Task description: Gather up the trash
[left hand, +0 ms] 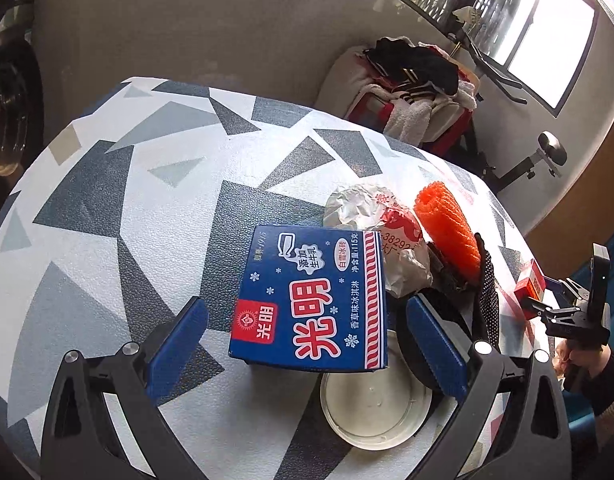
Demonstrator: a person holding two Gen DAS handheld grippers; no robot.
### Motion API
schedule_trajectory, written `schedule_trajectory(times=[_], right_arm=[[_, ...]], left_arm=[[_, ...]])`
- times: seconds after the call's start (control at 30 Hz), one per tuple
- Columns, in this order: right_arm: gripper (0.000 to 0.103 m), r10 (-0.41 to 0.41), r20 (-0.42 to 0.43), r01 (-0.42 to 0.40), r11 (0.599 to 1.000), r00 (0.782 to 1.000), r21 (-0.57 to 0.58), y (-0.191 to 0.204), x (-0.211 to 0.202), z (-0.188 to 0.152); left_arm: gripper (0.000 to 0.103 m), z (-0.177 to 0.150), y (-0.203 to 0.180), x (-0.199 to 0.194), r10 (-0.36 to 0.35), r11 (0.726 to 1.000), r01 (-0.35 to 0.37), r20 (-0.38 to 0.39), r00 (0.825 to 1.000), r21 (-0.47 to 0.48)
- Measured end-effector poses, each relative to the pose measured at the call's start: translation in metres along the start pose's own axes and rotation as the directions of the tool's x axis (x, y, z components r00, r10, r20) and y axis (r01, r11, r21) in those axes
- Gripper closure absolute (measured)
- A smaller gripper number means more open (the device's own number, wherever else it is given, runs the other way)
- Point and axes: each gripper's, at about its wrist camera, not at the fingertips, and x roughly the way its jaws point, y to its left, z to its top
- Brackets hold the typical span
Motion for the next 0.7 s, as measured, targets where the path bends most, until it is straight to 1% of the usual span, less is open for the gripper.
schedule_trajectory(times=[0.07, 0.17, 0.2, 0.27, 0.3, 0.37, 0.43, 0.5, 0.57, 0.7], right_arm=[[0.01, 0.006, 0.017, -0.007, 1.0, 1.0, 0.029, 0.001, -0.007, 0.0], [0.01, 0.043, 0.033, -0.045, 0.998, 0.999, 0.054, 0.006, -0.016, 0.0], [0.01, 0.05, 0.038, -0.052, 0.997, 0.998, 0.05, 0.01, -0.018, 0.001], [0.01, 0.057, 0.048, -0.059, 0.997, 0.997, 0.042, 0.017, -0.023, 0.001], [0.01, 0.062, 0.052, -0.064, 0.997, 0.997, 0.042, 0.021, -0.025, 0.0], [0.01, 0.066, 0.055, -0.069, 0.997, 0.996, 0.04, 0.027, -0.028, -0.002], [0.01, 0.069, 0.065, -0.072, 0.997, 0.996, 0.037, 0.033, -0.032, -0.004], [0.01, 0.078, 0.083, -0.08, 0.996, 0.994, 0.031, 0.039, -0.038, -0.005], [0.01, 0.077, 0.098, -0.081, 0.996, 0.992, 0.028, 0.045, -0.044, -0.005], [0.01, 0.091, 0.124, -0.096, 0.995, 0.988, 0.033, 0.057, -0.059, -0.009]], left_arm=[[0.006, 0.004, 0.001, 0.01, -0.032, 0.999, 0.032, -0.019, 0.999, 0.004], [0.006, 0.007, -0.005, 0.026, -0.003, 0.999, 0.005, -0.053, 0.999, 0.042], [0.006, 0.008, -0.005, 0.032, 0.003, 0.999, 0.0, -0.072, 0.997, 0.04], [0.006, 0.007, -0.001, 0.04, 0.02, 1.0, -0.021, -0.103, 0.994, -0.004], [0.006, 0.007, 0.002, 0.04, 0.013, 0.999, -0.017, -0.1, 0.995, -0.036], [0.026, 0.005, 0.008, 0.037, -0.018, 0.996, 0.011, -0.086, 0.996, -0.085], [0.026, 0.004, 0.008, 0.033, -0.003, 0.997, -0.003, -0.079, 0.997, -0.08], [0.026, 0.003, 0.007, 0.026, -0.009, 0.999, 0.006, -0.066, 0.998, -0.054], [0.026, 0.002, 0.006, 0.017, 0.001, 0.999, -0.003, -0.055, 0.999, -0.034], [0.026, 0.002, 0.006, -0.006, 0.0, 0.999, -0.001, -0.018, 1.0, -0.033]])
